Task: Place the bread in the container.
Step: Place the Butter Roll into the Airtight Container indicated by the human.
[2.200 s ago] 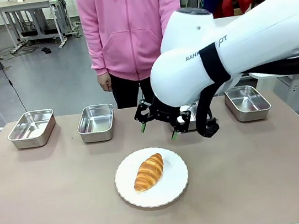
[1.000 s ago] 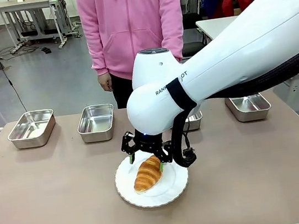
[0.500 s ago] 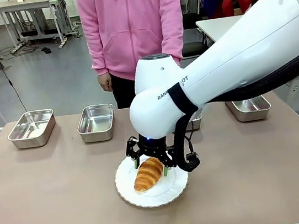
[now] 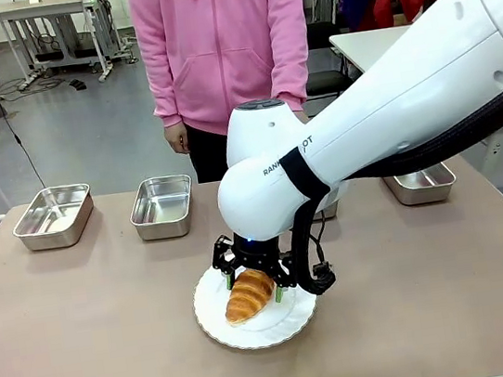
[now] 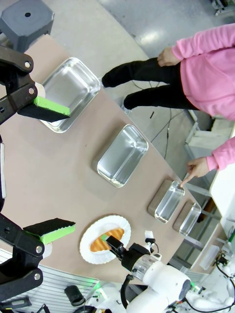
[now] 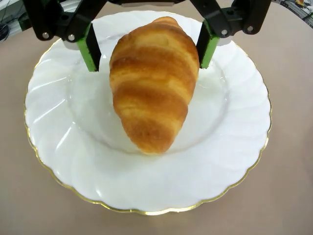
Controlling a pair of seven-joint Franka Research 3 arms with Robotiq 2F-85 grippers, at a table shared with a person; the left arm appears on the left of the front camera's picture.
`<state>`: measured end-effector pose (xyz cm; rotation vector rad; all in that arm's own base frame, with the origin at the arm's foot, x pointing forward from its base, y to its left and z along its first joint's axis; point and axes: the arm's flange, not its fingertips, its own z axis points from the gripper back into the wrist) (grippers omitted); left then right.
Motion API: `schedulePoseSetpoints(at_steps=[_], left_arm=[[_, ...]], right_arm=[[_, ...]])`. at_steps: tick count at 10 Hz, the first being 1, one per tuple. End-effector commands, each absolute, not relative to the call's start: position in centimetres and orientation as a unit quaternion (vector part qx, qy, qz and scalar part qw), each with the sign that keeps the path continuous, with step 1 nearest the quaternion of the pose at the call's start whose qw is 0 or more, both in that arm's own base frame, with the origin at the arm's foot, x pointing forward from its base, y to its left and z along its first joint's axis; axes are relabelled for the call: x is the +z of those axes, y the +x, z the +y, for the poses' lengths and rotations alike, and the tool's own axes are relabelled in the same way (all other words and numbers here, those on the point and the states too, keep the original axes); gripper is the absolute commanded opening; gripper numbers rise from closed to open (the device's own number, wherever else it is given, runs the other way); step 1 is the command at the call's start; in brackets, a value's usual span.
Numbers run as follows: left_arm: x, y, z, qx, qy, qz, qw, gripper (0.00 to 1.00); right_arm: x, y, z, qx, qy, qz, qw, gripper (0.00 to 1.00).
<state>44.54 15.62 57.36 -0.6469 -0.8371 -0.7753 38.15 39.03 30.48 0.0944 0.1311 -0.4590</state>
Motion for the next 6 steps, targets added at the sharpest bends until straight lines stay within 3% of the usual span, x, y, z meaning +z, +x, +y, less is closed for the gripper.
schedulePoseSetpoints(at_steps=[1, 2, 3, 4, 5, 6], left_arm=[[57.49, 44.33, 15.62, -0.365, -0.301, -0.391, 0.789, 1.00], [57.49, 44.33, 15.62, -0.365, -0.301, -0.391, 0.789, 1.00], [57.49, 44.33, 15.62, -0.365, -0.301, -0.391, 0.789, 1.00], [57.49, 44.33, 15.62, -0.365, -0.301, -0.391, 0.789, 1.00], [57.49, 44.33, 15.62, -0.365, -0.301, -0.391, 0.789, 1.00], [57.49, 44.33, 15.62, -0.365, -0.301, -0.391, 0.789, 1.00]], right_arm=[[30.07, 38.38, 39.84, -0.232, 0.037, 0.044, 0.971, 0.80], [29.95, 38.43, 39.94, -0.228, 0.035, 0.041, 0.972, 0.80], [29.72, 38.55, 39.98, -0.225, 0.032, 0.040, 0.973, 0.60], [29.77, 38.57, 39.97, -0.223, 0.033, 0.037, 0.974, 0.75], [30.12, 38.52, 39.96, -0.196, 0.037, 0.021, 0.980, 0.40], [30.28, 38.14, 39.35, -0.216, 0.044, 0.056, 0.974, 0.40]])
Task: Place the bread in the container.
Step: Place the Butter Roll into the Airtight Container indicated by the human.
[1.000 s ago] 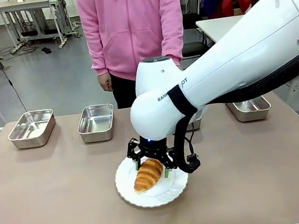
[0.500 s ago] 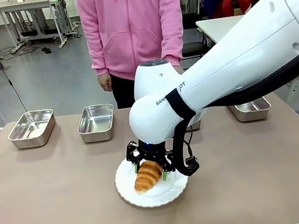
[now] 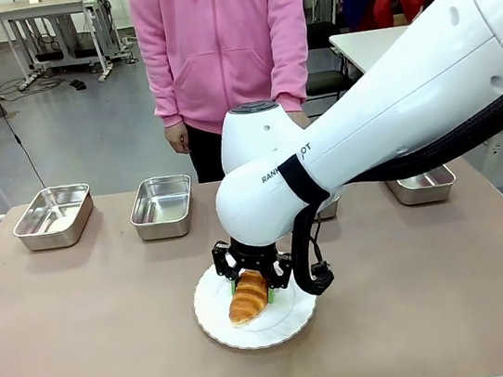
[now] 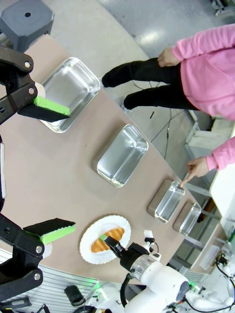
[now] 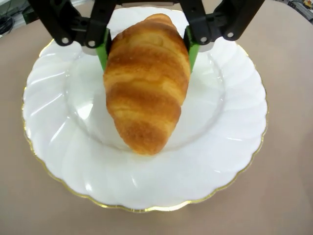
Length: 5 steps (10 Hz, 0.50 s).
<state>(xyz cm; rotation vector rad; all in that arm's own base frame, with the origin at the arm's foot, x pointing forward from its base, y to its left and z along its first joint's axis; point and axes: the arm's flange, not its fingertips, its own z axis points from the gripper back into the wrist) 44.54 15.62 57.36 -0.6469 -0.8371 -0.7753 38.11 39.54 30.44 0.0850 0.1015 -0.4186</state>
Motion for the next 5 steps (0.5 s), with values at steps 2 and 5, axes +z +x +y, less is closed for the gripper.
schedulePoseSetpoints(at_steps=[2, 5], left_arm=[[57.49, 44.33, 15.62, -0.365, -0.301, -0.391, 0.789, 1.00], [57.49, 44.33, 15.62, -0.365, -0.301, -0.391, 0.789, 1.00]], right_arm=[[30.28, 38.14, 39.35, -0.216, 0.044, 0.056, 0.974, 0.40], [30.76, 38.19, 39.51, -0.211, 0.045, 0.051, 0.975, 0.49]])
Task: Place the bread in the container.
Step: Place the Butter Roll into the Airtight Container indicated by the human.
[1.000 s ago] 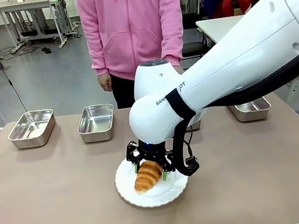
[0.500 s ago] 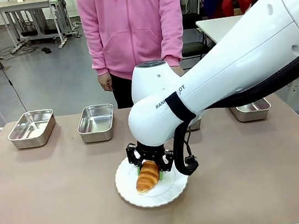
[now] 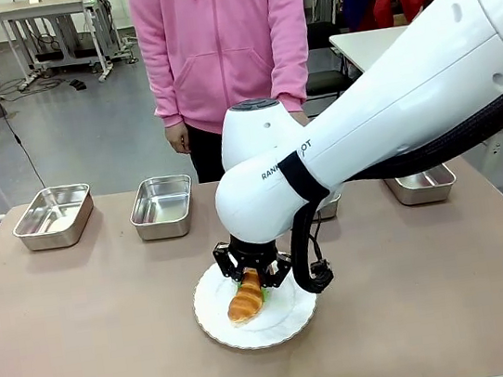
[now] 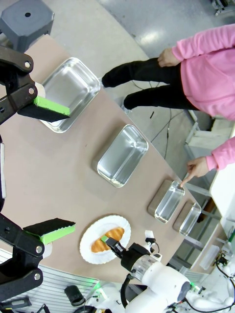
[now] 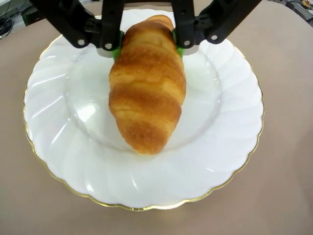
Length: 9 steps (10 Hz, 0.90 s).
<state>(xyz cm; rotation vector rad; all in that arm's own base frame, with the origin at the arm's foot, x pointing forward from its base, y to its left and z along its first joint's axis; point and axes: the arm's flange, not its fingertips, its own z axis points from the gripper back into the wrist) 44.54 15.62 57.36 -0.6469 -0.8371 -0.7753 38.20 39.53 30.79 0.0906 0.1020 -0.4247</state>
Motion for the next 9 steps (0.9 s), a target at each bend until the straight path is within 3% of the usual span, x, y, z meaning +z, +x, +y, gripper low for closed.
schedulePoseSetpoints(at_steps=[1, 5, 9], left_arm=[[57.5, 44.3, 15.6, -0.365, -0.301, -0.391, 0.789, 1.00], [57.5, 44.3, 15.6, -0.365, -0.301, -0.391, 0.789, 1.00], [57.5, 44.3, 15.6, -0.365, -0.301, -0.391, 0.789, 1.00]], right_arm=[[31.9, 38.4, 39.3, -0.184, 0.047, 0.039, 0.981, 0.41], [39.9, 39.9, 36.0, -0.102, 0.057, 0.016, 0.993, 0.41], [45.9, 44.9, 31.1, -0.017, 0.066, 0.007, 0.998, 0.41]])
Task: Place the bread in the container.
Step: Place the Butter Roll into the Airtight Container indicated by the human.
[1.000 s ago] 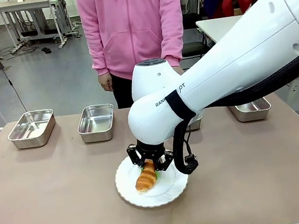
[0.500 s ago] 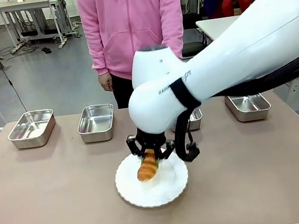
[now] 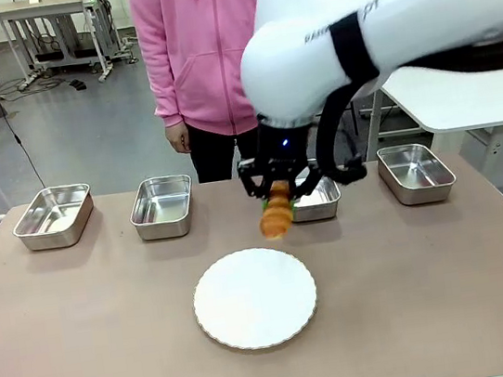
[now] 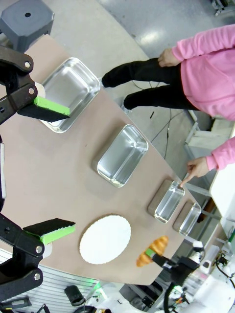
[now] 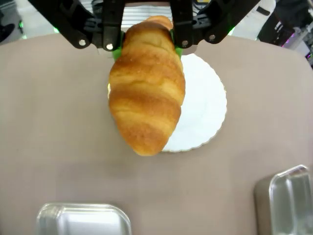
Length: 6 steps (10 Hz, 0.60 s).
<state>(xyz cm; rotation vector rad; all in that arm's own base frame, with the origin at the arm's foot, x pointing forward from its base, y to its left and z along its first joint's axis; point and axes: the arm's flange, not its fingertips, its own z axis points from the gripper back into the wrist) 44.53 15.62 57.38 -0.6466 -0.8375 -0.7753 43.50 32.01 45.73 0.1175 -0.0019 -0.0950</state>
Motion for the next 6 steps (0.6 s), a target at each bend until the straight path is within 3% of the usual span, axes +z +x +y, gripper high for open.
schedulePoseSetpoints(at_steps=[1, 6], left_arm=[[57.5, 44.3, 15.6, -0.365, -0.301, -0.391, 0.789, 1.00], [57.5, 44.3, 15.6, -0.365, -0.301, -0.391, 0.789, 1.00]], right_arm=[[46.2, 46.5, 30.0, 0.006, 0.064, 0.003, 0.998, 0.41], [45.8, 55.8, 25.3, 0.070, 0.060, -0.010, 0.996, 0.41]])
